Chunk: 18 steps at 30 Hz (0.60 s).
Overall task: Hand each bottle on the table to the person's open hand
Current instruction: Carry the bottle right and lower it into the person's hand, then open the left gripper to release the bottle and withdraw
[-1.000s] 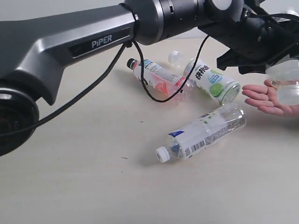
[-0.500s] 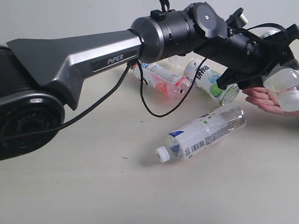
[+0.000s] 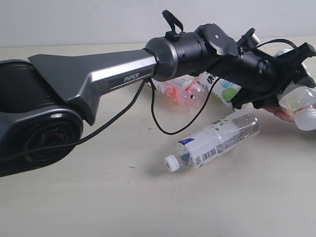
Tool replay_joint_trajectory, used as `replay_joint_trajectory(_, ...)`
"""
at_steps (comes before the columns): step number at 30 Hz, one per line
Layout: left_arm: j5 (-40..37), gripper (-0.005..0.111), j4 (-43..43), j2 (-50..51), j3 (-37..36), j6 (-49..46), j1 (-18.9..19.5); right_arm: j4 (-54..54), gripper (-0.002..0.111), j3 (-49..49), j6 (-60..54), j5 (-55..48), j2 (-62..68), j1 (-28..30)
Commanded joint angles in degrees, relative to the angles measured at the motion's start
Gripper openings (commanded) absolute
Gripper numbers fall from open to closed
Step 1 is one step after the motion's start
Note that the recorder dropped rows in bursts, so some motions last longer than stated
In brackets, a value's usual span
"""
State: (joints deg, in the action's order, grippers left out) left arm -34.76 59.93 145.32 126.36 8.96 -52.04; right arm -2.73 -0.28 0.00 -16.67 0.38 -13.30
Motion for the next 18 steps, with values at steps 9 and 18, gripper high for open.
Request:
replay_joint_trajectory(9,-0.80,0.000,0.67,0.16,0.37,-1.22,-0.16,-0.12,0.000,0.28,0.00,0.46,-0.38,-0.23)
replay_joint_trajectory(18,-0.79,0.000,0.19,0.16,0.37,-1.63,-0.61,-0.12,0.000,0.28,0.00,0.46,-0.38,-0.23)
